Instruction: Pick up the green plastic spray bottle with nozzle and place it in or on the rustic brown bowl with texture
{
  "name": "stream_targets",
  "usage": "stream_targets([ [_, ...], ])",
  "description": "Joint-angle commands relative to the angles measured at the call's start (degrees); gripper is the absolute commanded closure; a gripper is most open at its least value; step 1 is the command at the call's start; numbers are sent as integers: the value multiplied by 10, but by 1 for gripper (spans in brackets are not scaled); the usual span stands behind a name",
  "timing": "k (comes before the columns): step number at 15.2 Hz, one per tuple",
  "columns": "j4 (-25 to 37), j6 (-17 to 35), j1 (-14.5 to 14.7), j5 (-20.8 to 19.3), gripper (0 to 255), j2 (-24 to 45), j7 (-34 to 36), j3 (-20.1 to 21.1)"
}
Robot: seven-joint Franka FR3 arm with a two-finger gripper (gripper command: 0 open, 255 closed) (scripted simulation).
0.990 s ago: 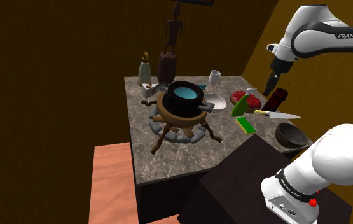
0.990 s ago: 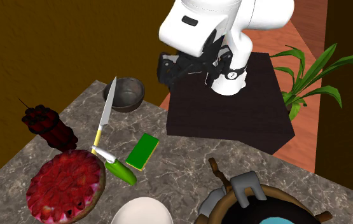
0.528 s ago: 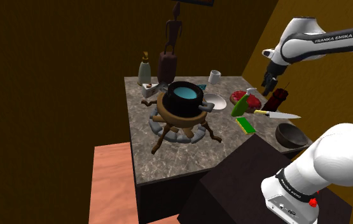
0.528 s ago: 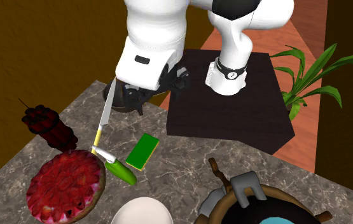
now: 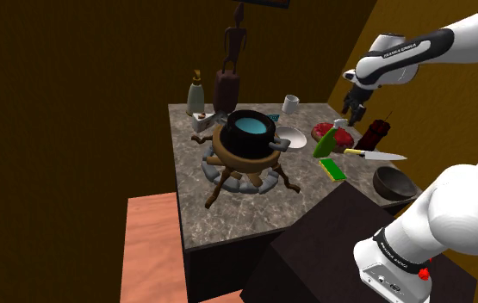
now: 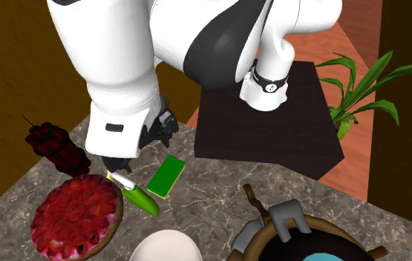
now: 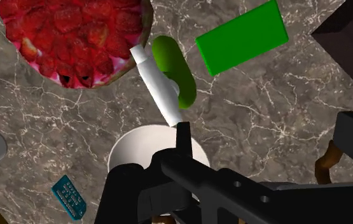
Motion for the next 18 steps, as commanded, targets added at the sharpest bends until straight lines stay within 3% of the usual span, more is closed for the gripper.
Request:
stream_targets([
  [1, 33, 20, 3, 60, 0, 63, -88, -13],
  [4, 93, 31, -23, 151, 0, 154, -205, 3],
  [12, 87, 79, -51, 201, 0, 207, -242, 30],
  [18, 87, 79, -51, 201, 0, 207, -241, 30],
])
